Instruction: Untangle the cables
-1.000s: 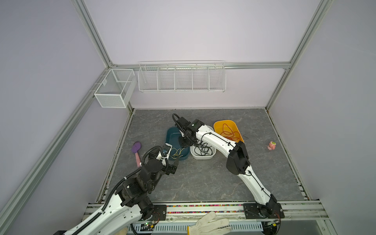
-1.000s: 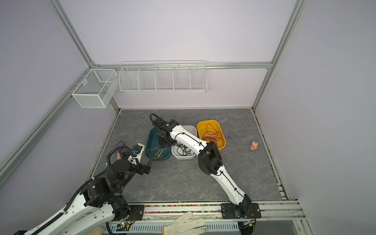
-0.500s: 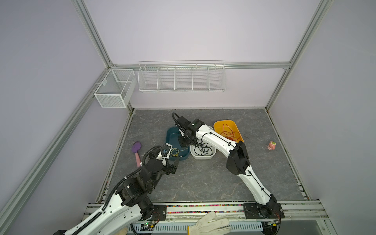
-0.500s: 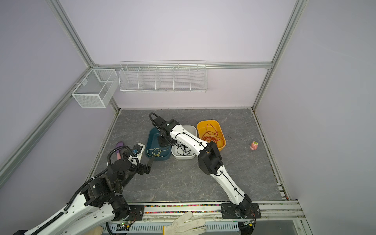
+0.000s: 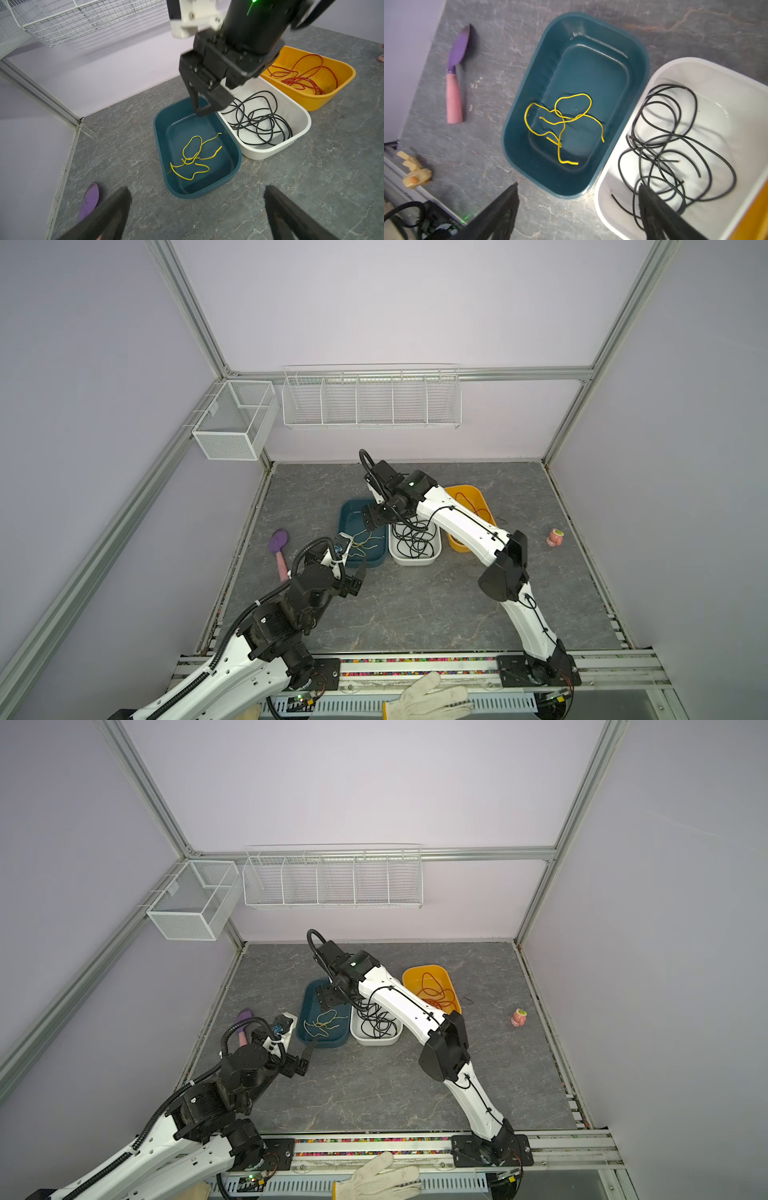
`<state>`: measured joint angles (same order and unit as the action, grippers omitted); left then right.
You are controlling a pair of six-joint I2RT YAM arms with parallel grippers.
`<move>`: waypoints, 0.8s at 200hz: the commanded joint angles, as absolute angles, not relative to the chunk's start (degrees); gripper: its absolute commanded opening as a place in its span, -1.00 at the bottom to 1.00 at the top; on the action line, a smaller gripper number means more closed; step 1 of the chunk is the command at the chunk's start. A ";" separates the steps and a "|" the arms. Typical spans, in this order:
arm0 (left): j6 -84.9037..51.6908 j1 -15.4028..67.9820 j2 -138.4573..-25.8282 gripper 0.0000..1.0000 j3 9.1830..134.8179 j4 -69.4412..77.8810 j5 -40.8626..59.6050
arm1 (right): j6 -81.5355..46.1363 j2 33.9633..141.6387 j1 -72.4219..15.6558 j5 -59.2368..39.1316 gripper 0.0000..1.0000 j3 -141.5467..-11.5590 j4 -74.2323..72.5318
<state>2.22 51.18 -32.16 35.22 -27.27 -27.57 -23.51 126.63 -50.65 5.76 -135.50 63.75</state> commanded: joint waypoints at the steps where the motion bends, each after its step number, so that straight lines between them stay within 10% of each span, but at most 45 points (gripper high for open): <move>1: 3.04 51.24 -32.17 0.99 34.46 -27.20 -27.08 | -21.26 119.26 -50.48 10.21 0.89 -131.42 63.09; 160: -0.94 51.27 -35.65 0.99 34.67 -26.92 -29.05 | -14.15 54.93 -48.11 36.21 0.77 -68.61 36.31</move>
